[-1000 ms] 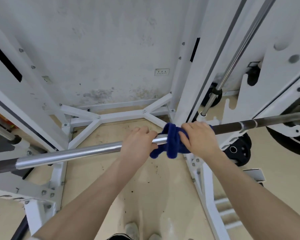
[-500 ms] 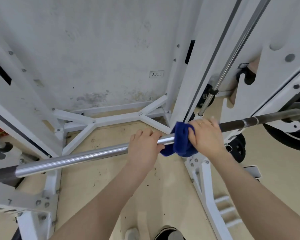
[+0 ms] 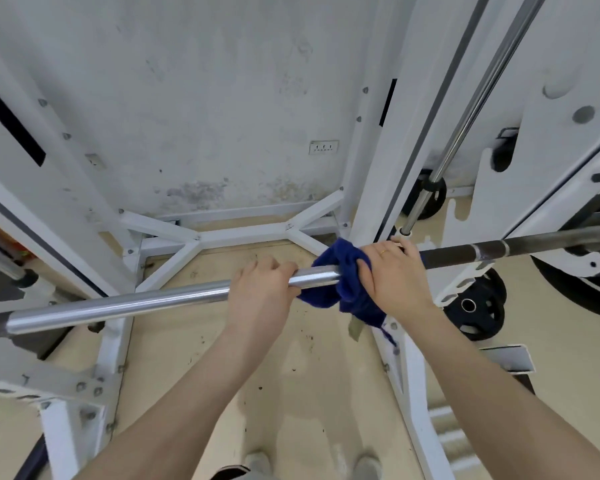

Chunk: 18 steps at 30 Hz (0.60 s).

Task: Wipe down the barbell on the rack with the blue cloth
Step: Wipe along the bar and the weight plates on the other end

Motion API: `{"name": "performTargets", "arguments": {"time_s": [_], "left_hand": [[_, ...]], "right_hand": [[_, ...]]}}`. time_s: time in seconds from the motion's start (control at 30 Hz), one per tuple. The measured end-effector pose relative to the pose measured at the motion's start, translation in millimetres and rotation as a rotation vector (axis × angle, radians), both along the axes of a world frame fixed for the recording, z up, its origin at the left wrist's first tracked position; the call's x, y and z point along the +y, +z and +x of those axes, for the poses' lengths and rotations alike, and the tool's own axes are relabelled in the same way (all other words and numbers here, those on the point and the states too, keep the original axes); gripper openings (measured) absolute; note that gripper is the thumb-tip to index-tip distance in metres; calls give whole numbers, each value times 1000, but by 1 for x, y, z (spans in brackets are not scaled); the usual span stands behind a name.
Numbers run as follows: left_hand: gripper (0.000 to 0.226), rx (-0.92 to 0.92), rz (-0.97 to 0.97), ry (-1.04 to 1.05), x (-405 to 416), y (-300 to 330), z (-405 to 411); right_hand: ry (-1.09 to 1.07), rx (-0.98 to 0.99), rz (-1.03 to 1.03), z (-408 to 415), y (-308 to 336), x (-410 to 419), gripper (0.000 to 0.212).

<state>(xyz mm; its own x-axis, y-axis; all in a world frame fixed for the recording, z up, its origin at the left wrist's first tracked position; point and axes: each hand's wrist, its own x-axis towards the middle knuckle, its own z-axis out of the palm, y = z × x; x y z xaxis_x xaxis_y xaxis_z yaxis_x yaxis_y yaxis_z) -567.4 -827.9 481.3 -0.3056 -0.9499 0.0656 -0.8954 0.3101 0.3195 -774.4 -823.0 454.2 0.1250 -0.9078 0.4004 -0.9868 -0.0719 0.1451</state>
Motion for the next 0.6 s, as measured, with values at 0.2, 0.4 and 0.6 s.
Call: {"name": "performTargets", "arguments": {"time_s": [0.2,0.4,0.6], "left_hand": [[34,-41,-12,180,17,-1,-24],[40,68,-91,86,33,1,-74],[36,170,-92,-98,38,7,-127]], "right_hand": [[-248,-12,96,-84,8,7,45],[-228,-36,199,-72,2,13,40],[-63,-61,11,-116,-6,14,41]]}}
